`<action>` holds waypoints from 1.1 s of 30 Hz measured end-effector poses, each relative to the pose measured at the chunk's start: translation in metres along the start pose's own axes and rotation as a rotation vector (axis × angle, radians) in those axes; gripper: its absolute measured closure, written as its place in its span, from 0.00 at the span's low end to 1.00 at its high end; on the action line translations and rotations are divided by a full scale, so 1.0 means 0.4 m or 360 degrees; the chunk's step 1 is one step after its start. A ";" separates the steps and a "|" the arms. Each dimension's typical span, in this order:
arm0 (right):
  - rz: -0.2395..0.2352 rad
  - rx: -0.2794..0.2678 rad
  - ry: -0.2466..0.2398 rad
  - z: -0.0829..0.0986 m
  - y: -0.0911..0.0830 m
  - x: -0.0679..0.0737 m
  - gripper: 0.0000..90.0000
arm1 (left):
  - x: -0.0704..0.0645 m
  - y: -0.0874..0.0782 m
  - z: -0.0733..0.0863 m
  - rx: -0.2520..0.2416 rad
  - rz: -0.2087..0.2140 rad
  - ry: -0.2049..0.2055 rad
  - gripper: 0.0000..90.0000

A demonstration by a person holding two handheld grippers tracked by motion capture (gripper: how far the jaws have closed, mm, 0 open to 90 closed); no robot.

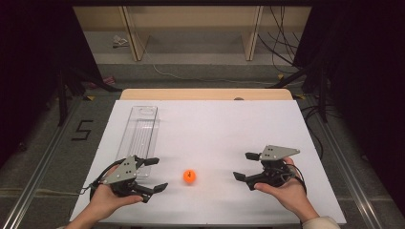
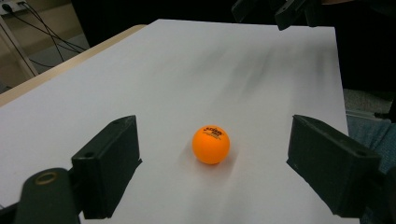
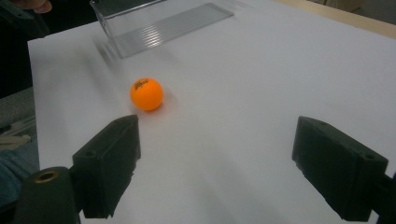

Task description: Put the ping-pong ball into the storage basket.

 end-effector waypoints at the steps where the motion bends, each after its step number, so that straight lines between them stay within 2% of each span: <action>1: -0.0002 0.0003 -0.0003 -0.001 0.002 0.001 0.18 | -0.001 0.000 0.000 0.0001 0.0000 -0.0002 0.18; 33: -0.0119 0.0038 -0.0076 -0.041 0.104 0.042 0.18 | -0.003 0.002 -0.001 0.0007 0.0012 0.0011 0.18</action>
Point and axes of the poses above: each handheld gripper's, and its own axes: y roughly forward along the jaws, z roughly out of its underside, x roughly to its left, the point moved 5 cm from there along y, roughly forward along the jaws, and after that the axes turned 5 degrees about -y, right-handed, at the moved point
